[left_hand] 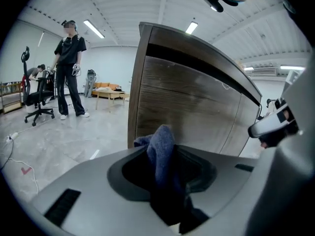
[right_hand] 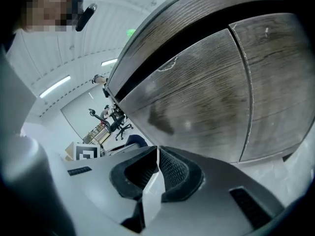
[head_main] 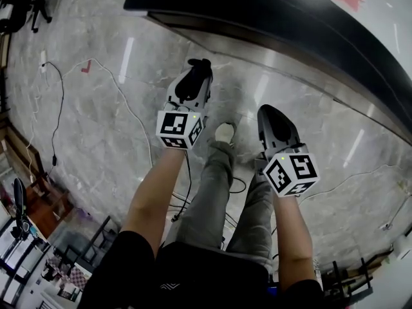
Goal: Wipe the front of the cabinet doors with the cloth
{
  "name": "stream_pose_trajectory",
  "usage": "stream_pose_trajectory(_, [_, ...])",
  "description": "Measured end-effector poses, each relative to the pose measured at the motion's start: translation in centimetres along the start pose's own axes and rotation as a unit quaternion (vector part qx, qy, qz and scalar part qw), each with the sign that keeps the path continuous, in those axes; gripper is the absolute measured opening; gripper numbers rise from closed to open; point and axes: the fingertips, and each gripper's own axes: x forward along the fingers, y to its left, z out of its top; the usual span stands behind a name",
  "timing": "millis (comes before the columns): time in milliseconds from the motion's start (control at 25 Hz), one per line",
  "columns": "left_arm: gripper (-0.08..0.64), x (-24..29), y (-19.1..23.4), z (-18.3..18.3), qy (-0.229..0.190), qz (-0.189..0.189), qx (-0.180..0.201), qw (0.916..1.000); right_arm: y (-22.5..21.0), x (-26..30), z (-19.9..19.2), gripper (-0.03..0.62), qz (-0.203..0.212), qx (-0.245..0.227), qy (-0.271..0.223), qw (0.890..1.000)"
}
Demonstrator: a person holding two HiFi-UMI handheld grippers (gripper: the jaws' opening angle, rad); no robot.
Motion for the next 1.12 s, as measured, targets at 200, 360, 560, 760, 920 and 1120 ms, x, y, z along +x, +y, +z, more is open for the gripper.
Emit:
stream_pose_trajectory(200, [0.132,2.6,1.0,0.0,0.005,-0.004,-0.002,1.0,-1.0,0.7,0.4,0.038,-0.017,0.011,-0.008,1.0])
stream_pose_trajectory(360, [0.132,4.1,0.8,0.1,0.006,-0.015,0.003,0.9999,-1.6,0.5,0.3,0.038,-0.029,0.023,-0.015,0.999])
stream_pose_trajectory(560, [0.132,5.3,-1.4,0.2,0.004,-0.037,0.002,0.9993,-2.9,-0.5,-0.2,0.038,-0.038,0.031,-0.016,0.999])
stream_pose_trajectory(760, [0.132,5.7,-4.1,0.1,0.005,-0.057,0.007,0.9984,-3.8,-1.8,-0.1,0.038,-0.041,0.031,-0.022,0.998])
stream_pose_trajectory(920, [0.132,6.2,-6.6,-0.1,0.007,-0.071,0.013,0.9974,-4.8,-3.5,0.1,0.038,-0.045,0.034,-0.031,0.998])
stream_pose_trajectory(1120, [0.132,7.1,-10.3,0.0,0.006,-0.095,0.024,0.9952,-6.7,-5.7,-0.2,0.038,-0.057,0.041,-0.04,0.997])
